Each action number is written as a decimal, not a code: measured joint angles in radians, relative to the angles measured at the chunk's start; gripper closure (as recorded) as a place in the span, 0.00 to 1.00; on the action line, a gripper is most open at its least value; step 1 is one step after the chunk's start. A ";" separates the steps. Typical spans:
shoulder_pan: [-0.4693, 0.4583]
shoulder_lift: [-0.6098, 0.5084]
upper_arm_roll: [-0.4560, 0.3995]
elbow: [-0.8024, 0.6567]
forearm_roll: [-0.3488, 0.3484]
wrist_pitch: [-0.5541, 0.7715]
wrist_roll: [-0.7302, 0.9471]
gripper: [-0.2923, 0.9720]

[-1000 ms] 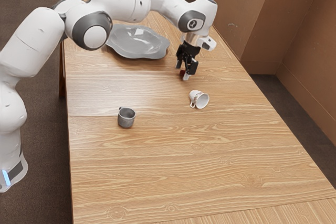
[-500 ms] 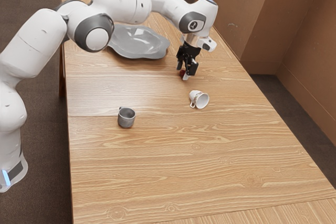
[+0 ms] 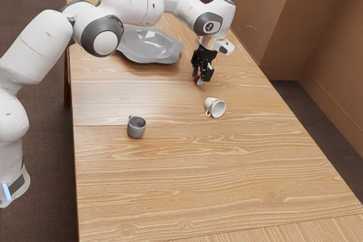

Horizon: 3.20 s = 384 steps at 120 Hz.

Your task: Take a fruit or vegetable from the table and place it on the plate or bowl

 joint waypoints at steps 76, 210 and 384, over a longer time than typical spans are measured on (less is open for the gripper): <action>-0.002 -0.002 0.001 0.026 0.003 -0.014 -0.023 0.65; 0.235 -0.201 0.075 -0.058 0.035 -0.231 -0.025 0.66; 0.263 -0.597 0.074 -0.604 0.042 0.158 -0.167 0.28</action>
